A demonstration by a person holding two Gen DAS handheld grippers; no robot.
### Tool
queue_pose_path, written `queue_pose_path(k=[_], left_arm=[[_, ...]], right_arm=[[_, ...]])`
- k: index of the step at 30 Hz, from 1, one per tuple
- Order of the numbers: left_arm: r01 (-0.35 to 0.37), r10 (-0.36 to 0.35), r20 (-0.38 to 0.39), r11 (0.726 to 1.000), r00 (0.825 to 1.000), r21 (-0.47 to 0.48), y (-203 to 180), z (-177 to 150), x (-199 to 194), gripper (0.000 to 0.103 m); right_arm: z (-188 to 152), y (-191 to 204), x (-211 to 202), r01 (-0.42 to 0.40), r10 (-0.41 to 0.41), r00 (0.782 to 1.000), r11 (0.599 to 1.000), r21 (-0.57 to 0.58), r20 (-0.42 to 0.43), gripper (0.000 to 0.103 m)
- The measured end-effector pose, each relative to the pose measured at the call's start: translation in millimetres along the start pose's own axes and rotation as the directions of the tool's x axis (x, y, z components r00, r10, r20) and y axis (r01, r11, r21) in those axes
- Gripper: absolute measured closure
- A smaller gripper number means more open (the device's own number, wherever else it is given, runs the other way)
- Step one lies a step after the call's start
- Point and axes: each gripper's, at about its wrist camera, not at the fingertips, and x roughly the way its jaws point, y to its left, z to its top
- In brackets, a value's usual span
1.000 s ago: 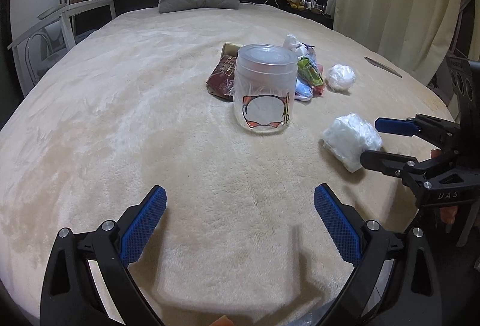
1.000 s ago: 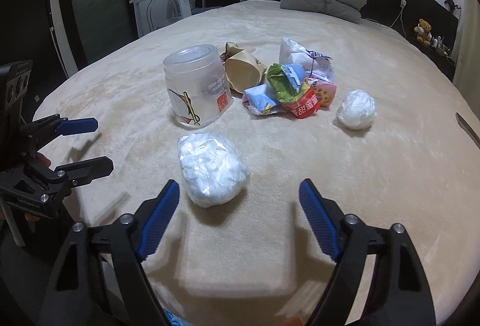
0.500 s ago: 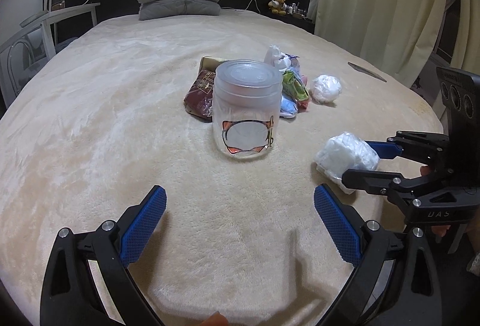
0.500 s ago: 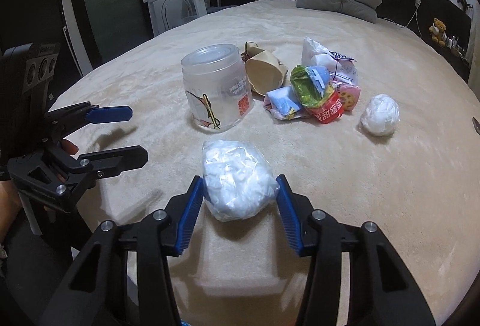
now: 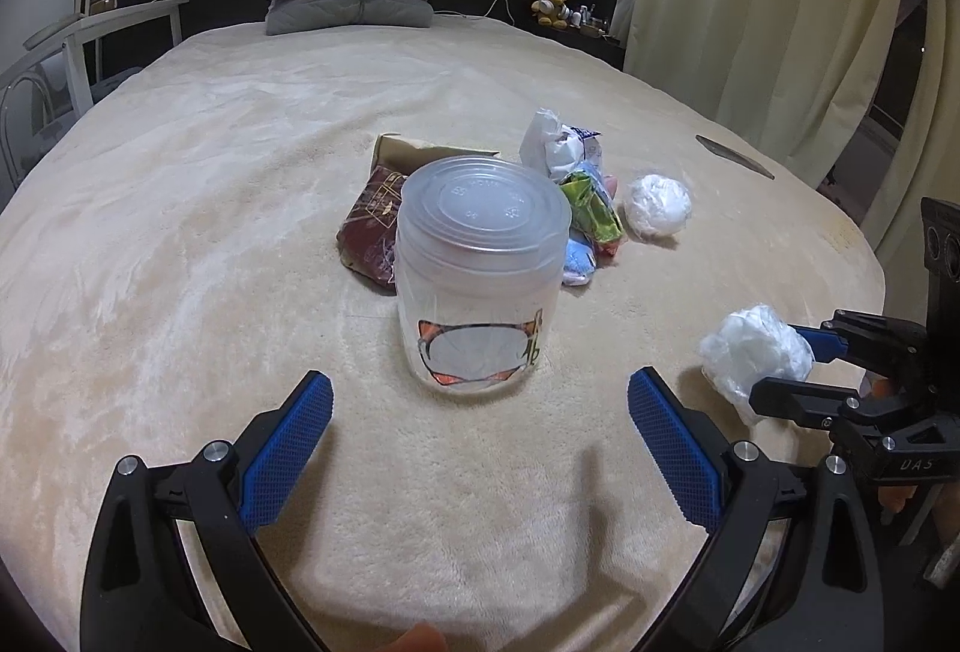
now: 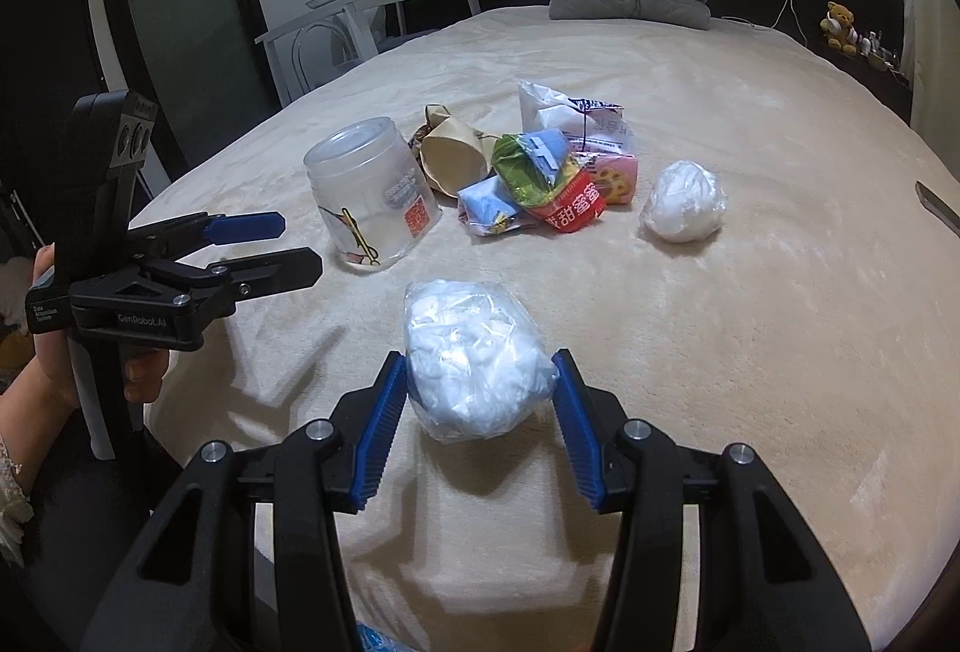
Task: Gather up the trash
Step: 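Grasp the white plastic bundle with the right tool while the left tool grasps the clear cup, then carry the cup and white bundle down over the clear trash bag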
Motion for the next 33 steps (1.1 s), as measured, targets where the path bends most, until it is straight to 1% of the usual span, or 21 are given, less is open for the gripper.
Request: queue_pose_path(k=[4, 7, 10, 11, 13, 14, 15, 16, 21, 27, 33], left_arm=[[0.006, -0.006, 0.004, 1.0, 1.0, -0.012, 3.5, 6.9, 7.3, 0.007], [0.024, -0.024, 0.004, 0.999, 1.0, -0.025, 6.3, 13.1, 13.6, 0.007], [0.037, -0.037, 0.001, 0.999, 0.999, -0.017, 6.2, 18.2, 19.7, 0.007], [0.045, -0.045, 0.0, 0.999, 0.999, -0.016, 6.5, 19.6, 22.0, 0.01], [0.05, -0.05, -0.006, 0.999, 0.999, -0.014, 6.2, 22.1, 25.7, 0.023], [0.046, -0.046, -0.011, 0.999, 0.999, -0.008, 5.4, 22.8, 27.5, 0.026], [0.043, -0.043, -0.017, 0.999, 0.999, -0.001, 5.1, 23.7, 29.1, 0.036], [0.042, -0.042, -0.021, 0.999, 0.999, 0.003, 5.2, 23.6, 30.1, 0.04], [0.071, -0.071, -0.009, 0.997, 0.997, -0.021, 9.0, 24.9, 25.9, 0.041], [0.051, -0.051, 0.003, 0.999, 0.999, -0.011, 4.2, 13.8, 9.9, 0.042], [0.021, -0.021, -0.005, 1.0, 1.0, -0.008, -4.1, -6.5, -11.0, 0.041]], right_arm=[[0.4, -2.0, 2.0, 0.001, -0.001, 1.0, 1.0, 0.004, -0.005, 0.053], [0.9, -3.4, 4.6, 0.006, -0.006, 1.0, 1.0, 0.001, -0.01, 0.053], [1.6, -5.6, 7.9, 0.008, -0.008, 1.0, 1.0, 0.004, -0.016, 0.053], [2.2, -6.4, 9.1, 0.008, -0.007, 1.0, 1.0, 0.006, -0.018, 0.053], [2.1, -8.0, 10.4, 0.01, -0.009, 1.0, 1.0, 0.007, -0.021, 0.053], [2.1, -8.5, 10.9, 0.01, -0.009, 1.0, 1.0, 0.009, -0.022, 0.053], [2.2, -9.2, 11.3, 0.008, -0.008, 1.0, 1.0, 0.011, -0.024, 0.053], [2.1, -9.2, 11.6, 0.009, -0.008, 1.0, 1.0, 0.011, -0.024, 0.053], [2.1, -9.3, 12.7, 0.006, -0.006, 0.999, 1.0, 0.015, -0.034, 0.053], [-3.1, -3.2, 7.1, 0.0, 0.0, 1.0, 1.0, 0.004, -0.029, 0.053], [-15.6, 10.8, -11.1, -0.041, 0.041, 0.999, 0.999, -0.016, -0.007, 0.053]])
